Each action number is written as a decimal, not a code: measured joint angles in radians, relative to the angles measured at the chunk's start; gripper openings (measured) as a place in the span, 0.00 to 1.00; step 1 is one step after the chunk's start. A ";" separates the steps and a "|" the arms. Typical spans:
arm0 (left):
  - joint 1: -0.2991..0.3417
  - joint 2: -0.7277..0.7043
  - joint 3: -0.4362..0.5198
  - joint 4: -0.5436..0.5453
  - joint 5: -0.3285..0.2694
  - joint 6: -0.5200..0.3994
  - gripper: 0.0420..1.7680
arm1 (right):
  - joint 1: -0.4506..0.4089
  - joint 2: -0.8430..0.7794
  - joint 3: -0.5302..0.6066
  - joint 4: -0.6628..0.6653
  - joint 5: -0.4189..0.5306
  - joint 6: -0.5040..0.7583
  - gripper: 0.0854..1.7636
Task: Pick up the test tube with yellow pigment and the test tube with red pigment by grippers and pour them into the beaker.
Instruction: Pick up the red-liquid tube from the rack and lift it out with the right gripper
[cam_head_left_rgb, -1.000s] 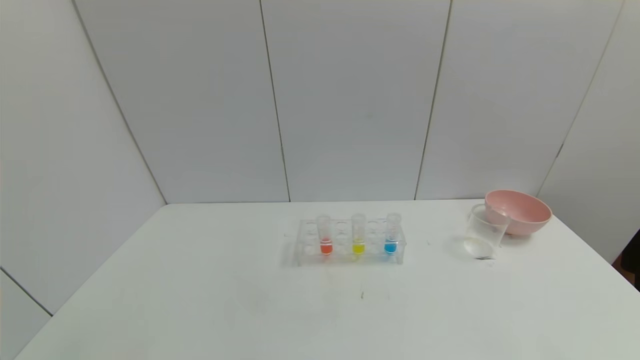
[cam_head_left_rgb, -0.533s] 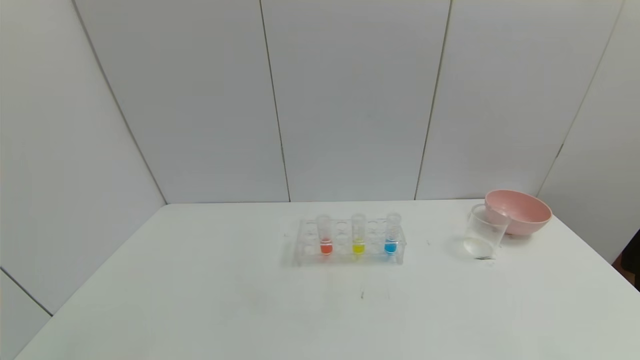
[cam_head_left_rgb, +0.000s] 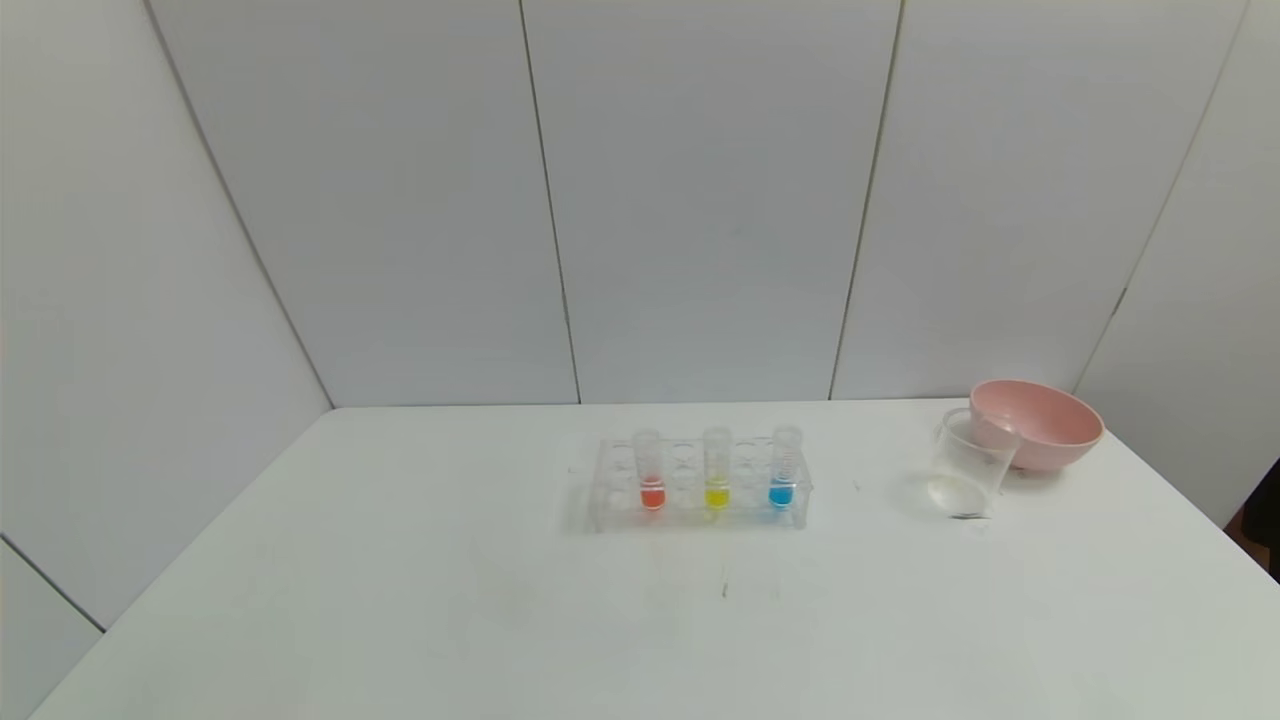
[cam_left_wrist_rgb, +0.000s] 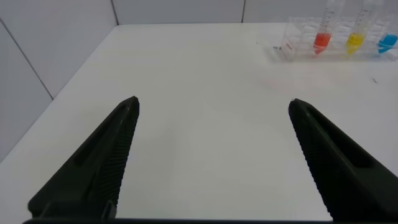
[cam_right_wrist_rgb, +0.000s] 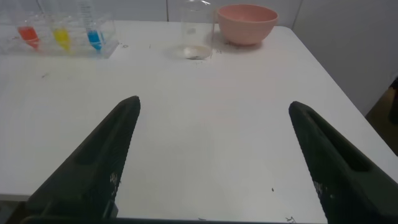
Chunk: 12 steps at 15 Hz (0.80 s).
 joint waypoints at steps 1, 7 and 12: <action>0.000 0.000 0.000 0.000 0.000 0.000 0.97 | 0.000 0.000 0.000 0.000 -0.007 0.002 0.97; 0.000 0.000 0.000 0.000 0.000 0.000 0.97 | 0.001 0.030 -0.112 0.004 0.006 0.012 0.97; 0.000 0.000 0.000 0.000 0.000 0.000 0.97 | -0.002 0.236 -0.240 -0.079 0.043 0.101 0.97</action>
